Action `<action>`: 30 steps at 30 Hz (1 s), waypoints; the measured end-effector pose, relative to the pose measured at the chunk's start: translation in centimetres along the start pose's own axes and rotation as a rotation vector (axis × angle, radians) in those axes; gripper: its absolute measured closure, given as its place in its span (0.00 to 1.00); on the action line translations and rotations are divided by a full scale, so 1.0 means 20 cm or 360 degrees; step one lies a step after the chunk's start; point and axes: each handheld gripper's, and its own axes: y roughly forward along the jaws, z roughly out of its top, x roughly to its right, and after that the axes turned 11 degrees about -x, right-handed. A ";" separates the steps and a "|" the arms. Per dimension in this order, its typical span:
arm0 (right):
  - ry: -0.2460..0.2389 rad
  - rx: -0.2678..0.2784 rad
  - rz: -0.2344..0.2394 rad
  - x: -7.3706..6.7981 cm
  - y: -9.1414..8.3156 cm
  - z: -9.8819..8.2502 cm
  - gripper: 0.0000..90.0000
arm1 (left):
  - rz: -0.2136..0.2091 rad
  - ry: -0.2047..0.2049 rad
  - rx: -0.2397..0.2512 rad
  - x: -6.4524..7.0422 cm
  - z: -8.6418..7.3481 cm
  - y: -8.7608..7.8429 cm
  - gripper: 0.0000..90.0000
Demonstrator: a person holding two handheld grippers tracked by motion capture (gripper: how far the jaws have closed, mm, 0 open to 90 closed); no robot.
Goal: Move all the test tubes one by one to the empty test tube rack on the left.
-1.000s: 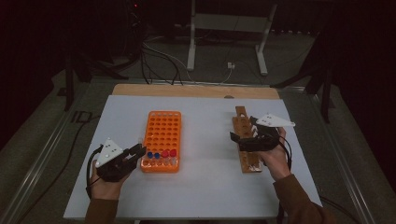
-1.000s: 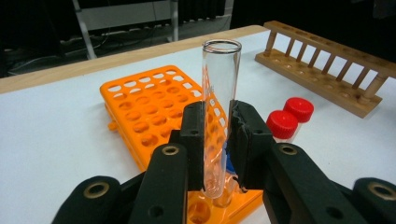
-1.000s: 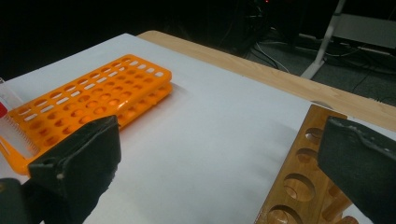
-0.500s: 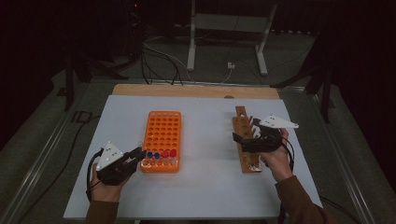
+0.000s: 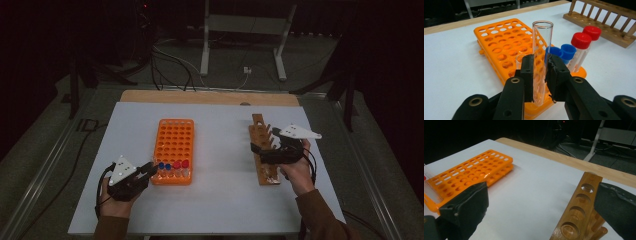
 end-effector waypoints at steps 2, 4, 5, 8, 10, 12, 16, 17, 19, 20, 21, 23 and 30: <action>0.0001 -0.0001 0.0000 0.00 0.00 0.00 0.00 | 0.0013 0.0003 0.0010 0.00 0.00 0.00 0.85; 0.0005 -0.0002 0.0002 0.00 0.00 0.00 0.00 | 0.0024 0.0005 0.0017 0.00 0.00 0.01 0.85; 0.0006 -0.0003 0.0002 0.00 0.00 -0.01 0.00 | 0.0027 0.0013 0.0022 0.00 0.00 0.01 0.85; 0.0009 -0.0002 0.0001 0.00 0.00 -0.01 0.00 | 0.0047 0.0024 0.0015 0.00 -0.01 0.02 0.85; 0.0011 0.0002 0.0002 0.00 0.00 -0.01 0.00 | 0.0064 0.0030 -0.0012 0.00 -0.02 0.03 0.85; 0.0010 0.0003 0.0001 0.00 0.00 -0.01 0.00 | 0.0070 0.0034 -0.0050 0.00 -0.03 0.04 0.85; 0.0013 0.0003 0.0006 0.01 0.00 -0.02 0.00 | 0.0083 0.0043 -0.0111 0.01 -0.04 0.05 0.85; 0.0015 0.0001 0.0005 0.01 -0.01 -0.02 0.00 | 0.0082 0.0042 -0.0124 0.01 -0.05 0.05 0.85; 0.0015 0.0000 0.0007 0.01 -0.01 -0.03 0.00 | 0.0087 0.0045 -0.0160 0.01 -0.05 0.06 0.85; 0.0012 0.0000 0.0007 0.01 -0.01 -0.03 0.00 | 0.0093 0.0053 -0.0184 0.01 -0.05 0.07 0.85; 0.0014 -0.0001 0.0007 0.01 -0.01 -0.03 0.00 | 0.0100 0.0064 -0.0212 0.01 -0.05 0.08 0.85; 0.0017 0.0000 0.0009 0.01 -0.01 -0.04 0.00 | 0.0102 0.0066 -0.0227 0.02 -0.05 0.09 0.85; 0.0034 0.0009 0.0009 0.01 -0.02 -0.06 0.00 | 0.0103 0.0053 -0.0309 0.01 -0.06 0.12 0.85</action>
